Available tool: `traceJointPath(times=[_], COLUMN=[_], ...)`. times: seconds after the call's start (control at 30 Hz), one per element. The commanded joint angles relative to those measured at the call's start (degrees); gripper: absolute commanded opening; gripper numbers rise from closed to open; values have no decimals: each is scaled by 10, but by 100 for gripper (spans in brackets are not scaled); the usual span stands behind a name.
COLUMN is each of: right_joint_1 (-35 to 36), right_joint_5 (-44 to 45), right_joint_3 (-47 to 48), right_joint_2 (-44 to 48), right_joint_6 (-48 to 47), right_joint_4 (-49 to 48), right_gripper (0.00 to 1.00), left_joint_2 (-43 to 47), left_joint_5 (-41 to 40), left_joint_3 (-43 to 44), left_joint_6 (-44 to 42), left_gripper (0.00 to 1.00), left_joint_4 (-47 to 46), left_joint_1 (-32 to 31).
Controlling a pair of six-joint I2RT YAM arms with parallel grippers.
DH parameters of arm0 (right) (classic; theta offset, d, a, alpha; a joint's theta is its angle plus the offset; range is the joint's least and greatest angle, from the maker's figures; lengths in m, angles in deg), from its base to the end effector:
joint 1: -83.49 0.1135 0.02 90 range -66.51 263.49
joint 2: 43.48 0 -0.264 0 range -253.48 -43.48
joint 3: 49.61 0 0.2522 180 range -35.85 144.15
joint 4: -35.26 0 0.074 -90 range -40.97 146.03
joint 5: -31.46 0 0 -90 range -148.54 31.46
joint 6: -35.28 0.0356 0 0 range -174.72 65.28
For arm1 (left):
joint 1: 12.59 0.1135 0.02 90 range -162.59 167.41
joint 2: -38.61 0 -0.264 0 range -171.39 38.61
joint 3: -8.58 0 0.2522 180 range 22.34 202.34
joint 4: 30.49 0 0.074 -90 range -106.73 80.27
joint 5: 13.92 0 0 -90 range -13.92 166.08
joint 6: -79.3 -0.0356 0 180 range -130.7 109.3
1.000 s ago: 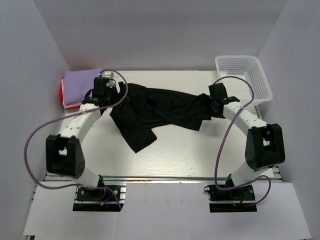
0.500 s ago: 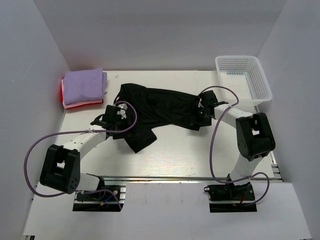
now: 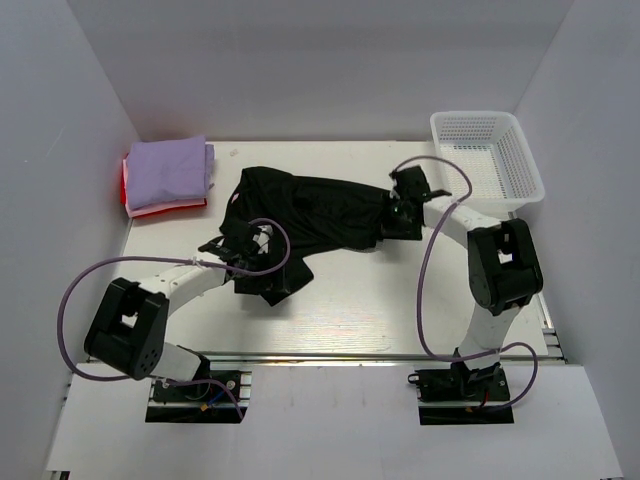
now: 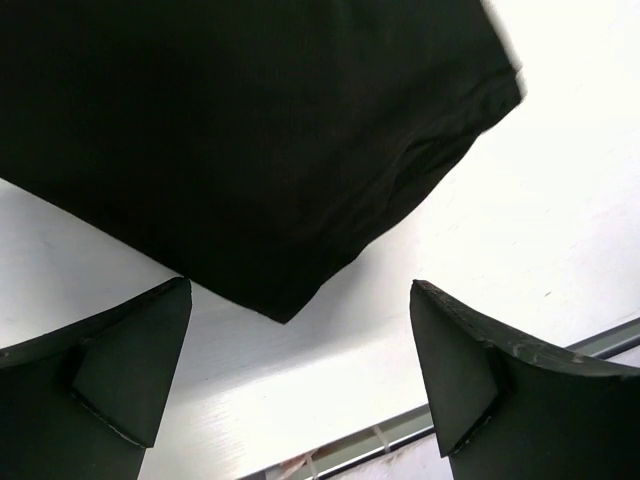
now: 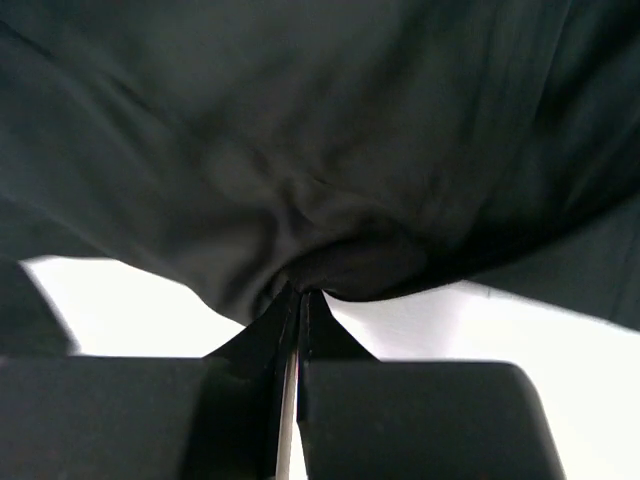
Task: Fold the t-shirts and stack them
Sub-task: Flatten out the tshirt
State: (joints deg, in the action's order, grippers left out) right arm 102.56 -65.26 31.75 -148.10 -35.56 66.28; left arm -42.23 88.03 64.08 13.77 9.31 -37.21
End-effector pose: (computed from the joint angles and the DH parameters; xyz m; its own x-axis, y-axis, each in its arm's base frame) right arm 0.3598 0.1288 0.1806 -0.8525 0.0502 -0.5203 -0.1157 0.9526 0.2814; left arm 0.2257 -0.1115 0.1675 -0.9524 -0.0093 -0.3048 0.1013 0.9331 -0.3451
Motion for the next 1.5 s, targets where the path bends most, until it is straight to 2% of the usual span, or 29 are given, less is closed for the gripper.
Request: traceJointPath(times=[0.0,0.07,0.17,0.27,0.3,0.33,0.4,0.43,0.47,0.53,0.57,0.73,0.77,0.87,0.97,1.0,1.1,1.13,1.17,1.2,1.47], right_joint_1=[-5,-12,-39,-64,-76,-89,-101,-105,-104,-98,-91,-82,-81,-82,-82,-81,-84,-84,-85,-85,-86], right_joint_5=[-3,-3,9,28,27,13,-7,-53,-59,-45,-42,-4,24,32,27,27,47,54,60,85,174], right_joint_3=[122,168,345,449,473,534,551,555,548,492,472,302,239,144,84,56,6,-5,-12,-20,-32], right_joint_2=[4,-43,-129,-206,-257,-271,-298,-299,-286,-249,-213,-52,-36,31,91,98,122,123,125,123,82], right_joint_6=[32,41,91,127,136,152,152,129,118,70,59,5,2,-1,-1,1,18,21,21,19,40], right_joint_4=[-20,7,70,109,116,134,122,111,100,74,51,22,23,21,13,9,14,22,25,31,63], right_gripper=[0,0,0,0,0,1,34,56,62,68,77,82,82,82,84,84,84,84,84,84,80], left_joint_2=[-5,-5,-20,-34,-34,-42,-51,-57,-57,-57,-51,-40,-40,-40,-47,-52,-59,-59,-59,-59,-3], left_joint_5=[-11,-28,-46,-36,-30,-30,-38,-43,-43,-53,-53,-53,-53,-70,-106,-114,-125,-125,-125,-125,-131], left_joint_3=[12,12,18,23,23,23,28,28,28,28,28,12,12,6,6,6,13,19,19,19,19], left_joint_6=[-9,-9,-9,-14,-14,-20,-20,-20,-20,-14,-14,-14,-14,-9,-3,2,2,8,8,8,13], left_gripper=[100,100,100,100,100,100,100,100,100,100,98,90,90,89,79,67,41,21,7,0,0], left_joint_4=[34,46,66,67,67,67,73,83,83,83,76,54,49,43,43,48,48,48,48,48,38], left_joint_1=[-14,-19,-33,-40,-46,-46,-52,-52,-57,-57,-62,-68,-74,-80,-85,-85,-90,-90,-90,-90,-90])
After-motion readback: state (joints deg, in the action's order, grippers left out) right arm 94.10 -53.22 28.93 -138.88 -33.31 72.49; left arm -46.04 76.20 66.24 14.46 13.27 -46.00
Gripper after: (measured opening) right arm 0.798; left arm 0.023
